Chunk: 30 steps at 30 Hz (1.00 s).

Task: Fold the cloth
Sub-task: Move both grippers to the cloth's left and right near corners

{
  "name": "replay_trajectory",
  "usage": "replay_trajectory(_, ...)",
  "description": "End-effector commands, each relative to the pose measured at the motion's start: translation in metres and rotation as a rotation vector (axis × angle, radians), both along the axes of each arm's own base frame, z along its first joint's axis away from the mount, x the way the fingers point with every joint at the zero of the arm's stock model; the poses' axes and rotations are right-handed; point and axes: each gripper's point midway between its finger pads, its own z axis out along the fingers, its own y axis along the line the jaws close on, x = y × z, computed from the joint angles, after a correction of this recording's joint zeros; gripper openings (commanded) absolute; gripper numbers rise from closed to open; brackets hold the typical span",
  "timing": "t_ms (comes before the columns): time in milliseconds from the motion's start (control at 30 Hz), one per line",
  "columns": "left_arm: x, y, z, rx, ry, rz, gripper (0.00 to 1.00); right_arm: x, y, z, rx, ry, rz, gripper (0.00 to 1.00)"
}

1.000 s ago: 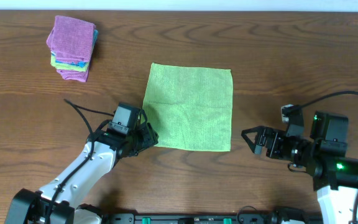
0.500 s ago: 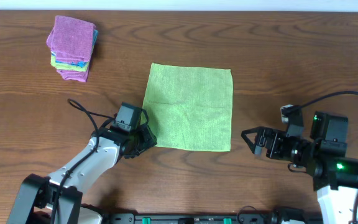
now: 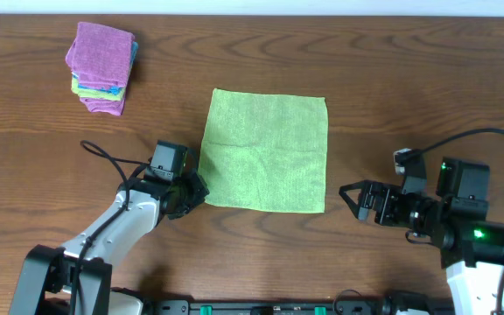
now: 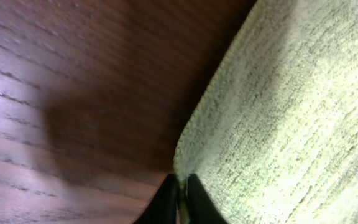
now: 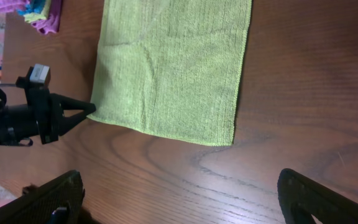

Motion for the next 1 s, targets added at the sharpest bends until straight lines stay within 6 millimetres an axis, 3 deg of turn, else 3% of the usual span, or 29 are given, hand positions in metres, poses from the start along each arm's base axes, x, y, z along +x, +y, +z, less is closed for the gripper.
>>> replay_trajectory(0, 0.003, -0.005, 0.004, -0.03, 0.001, -0.007, 0.05, -0.001, -0.001, -0.003, -0.021, -0.024, 0.039, 0.99)
replay_trajectory(200, 0.002, -0.008, 0.005, -0.045, 0.005, -0.014, 0.06, -0.013, 0.005, -0.051, 0.034, 0.136, 0.053, 0.98)
replay_trajectory(367, 0.002, -0.008, 0.005, -0.044, 0.004, -0.017, 0.06, -0.022, 0.024, -0.085, 0.183, 0.263, 0.098, 0.86)
replay_trajectory(467, 0.002, -0.009, 0.005, -0.05, 0.005, -0.019, 0.06, -0.019, 0.028, -0.097, 0.193, 0.295, 0.115, 0.82)
replay_trajectory(700, 0.001, -0.011, 0.006, -0.061, 0.008, -0.024, 0.06, -0.005, 0.031, -0.12, 0.136, 0.292, 0.148, 0.84)
replay_trajectory(967, 0.0, -0.012, 0.006, -0.068, 0.01, -0.026, 0.06, -0.002, 0.044, -0.148, 0.119, 0.341, 0.202, 0.77)
